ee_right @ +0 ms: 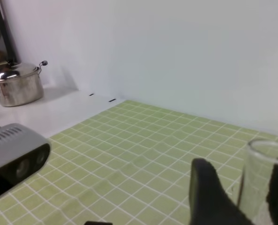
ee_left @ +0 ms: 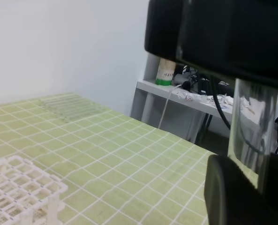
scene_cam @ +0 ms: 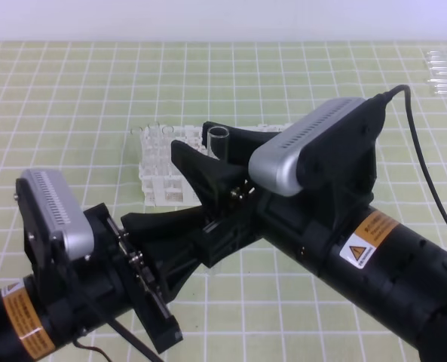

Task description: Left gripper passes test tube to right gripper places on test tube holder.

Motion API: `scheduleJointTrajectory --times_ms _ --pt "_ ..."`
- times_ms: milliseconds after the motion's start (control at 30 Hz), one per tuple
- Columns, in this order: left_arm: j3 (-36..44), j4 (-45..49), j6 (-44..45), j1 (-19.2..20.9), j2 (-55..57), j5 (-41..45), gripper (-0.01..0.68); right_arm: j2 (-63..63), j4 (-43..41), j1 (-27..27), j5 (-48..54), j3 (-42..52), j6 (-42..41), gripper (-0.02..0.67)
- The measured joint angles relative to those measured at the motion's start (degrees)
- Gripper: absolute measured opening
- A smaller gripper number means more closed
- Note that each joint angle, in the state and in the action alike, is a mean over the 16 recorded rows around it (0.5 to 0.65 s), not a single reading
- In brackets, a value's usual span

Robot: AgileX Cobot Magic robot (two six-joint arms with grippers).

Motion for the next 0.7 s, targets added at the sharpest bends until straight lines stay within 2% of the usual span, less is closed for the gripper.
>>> scheduleJointTrajectory --times_ms 400,700 --pt "0.0 -0.1 -0.2 0.0 0.0 0.4 0.071 0.0 0.0 0.0 -1.2 0.0 0.2 0.250" --pt "0.0 -0.1 -0.4 0.0 0.0 1.0 0.065 0.0 0.0 0.1 -1.5 0.0 0.7 0.162"
